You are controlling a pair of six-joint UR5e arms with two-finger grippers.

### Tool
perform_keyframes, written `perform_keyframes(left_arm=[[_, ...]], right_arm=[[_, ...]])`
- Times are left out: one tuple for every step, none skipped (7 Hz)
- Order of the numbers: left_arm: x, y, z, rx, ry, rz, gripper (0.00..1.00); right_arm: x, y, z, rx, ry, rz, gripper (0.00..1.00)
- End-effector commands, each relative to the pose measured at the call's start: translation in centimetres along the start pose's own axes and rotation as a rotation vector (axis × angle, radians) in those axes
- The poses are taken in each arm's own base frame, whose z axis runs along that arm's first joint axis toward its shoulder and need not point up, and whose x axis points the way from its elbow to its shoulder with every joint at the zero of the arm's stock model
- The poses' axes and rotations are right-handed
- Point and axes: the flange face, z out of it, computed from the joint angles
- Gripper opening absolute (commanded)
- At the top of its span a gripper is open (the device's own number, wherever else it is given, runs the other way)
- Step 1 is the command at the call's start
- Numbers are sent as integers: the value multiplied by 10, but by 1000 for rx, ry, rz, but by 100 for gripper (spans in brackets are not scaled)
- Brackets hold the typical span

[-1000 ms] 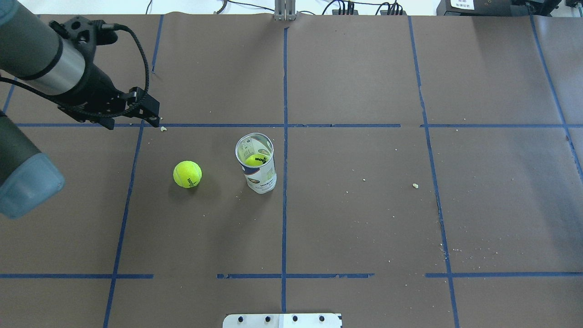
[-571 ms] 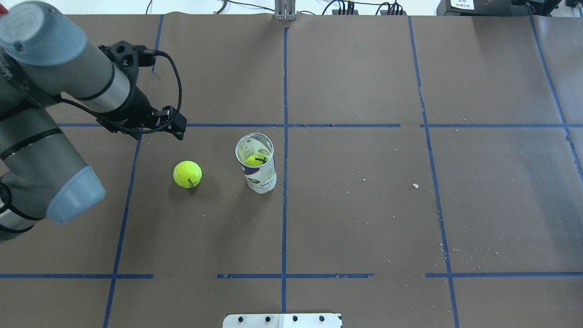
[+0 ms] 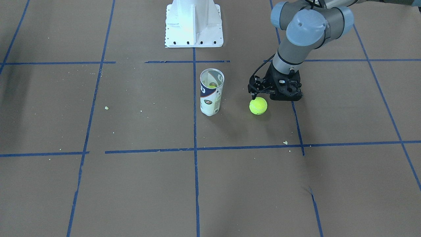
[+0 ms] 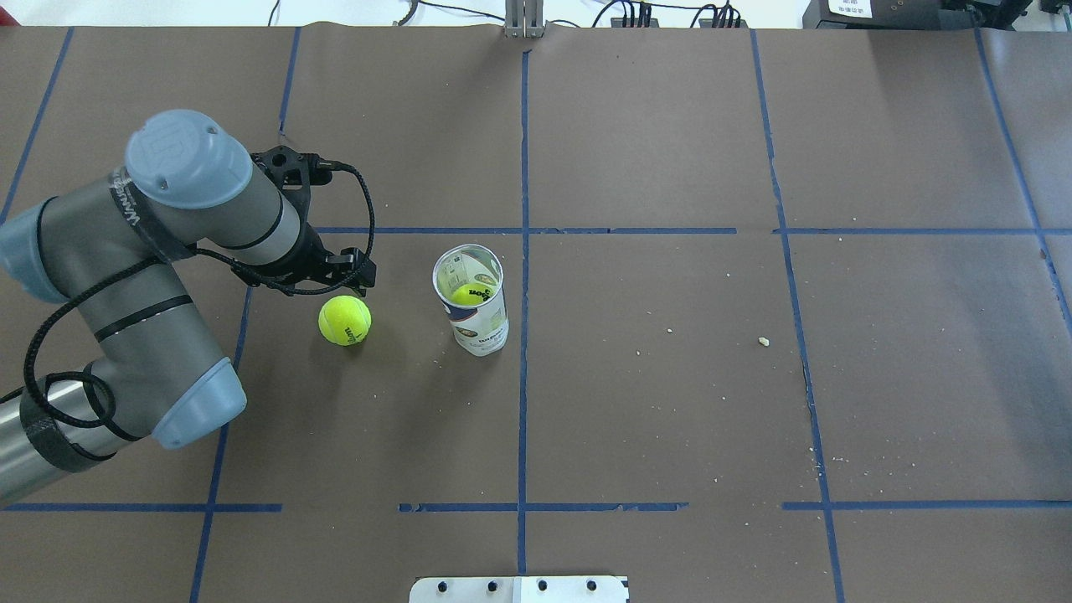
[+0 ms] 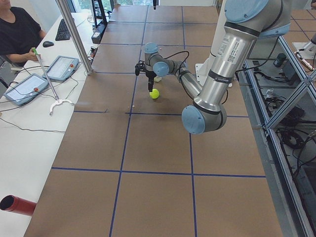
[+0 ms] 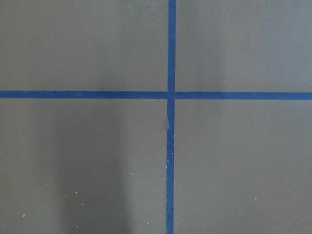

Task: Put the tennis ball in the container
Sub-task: 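Move the left gripper over the loose yellow tennis ball and lower it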

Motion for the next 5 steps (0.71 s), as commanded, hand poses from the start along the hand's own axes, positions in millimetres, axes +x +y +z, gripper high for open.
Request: perform_keyframes(left_arm=[[5, 10, 21, -17, -19, 10, 100], [5, 11, 23, -18, -19, 11, 100], [6, 12, 27, -24, -21, 14, 100], [6, 13, 35, -33, -29, 16, 100], [5, 11, 41, -29, -21, 20, 100]], right_arm=[[0, 0, 0, 0, 0, 0, 100], [0, 0, 0, 0, 0, 0, 100], [0, 0, 0, 0, 0, 0, 100], [0, 0, 0, 0, 0, 0, 100], [0, 0, 0, 0, 0, 0, 100]])
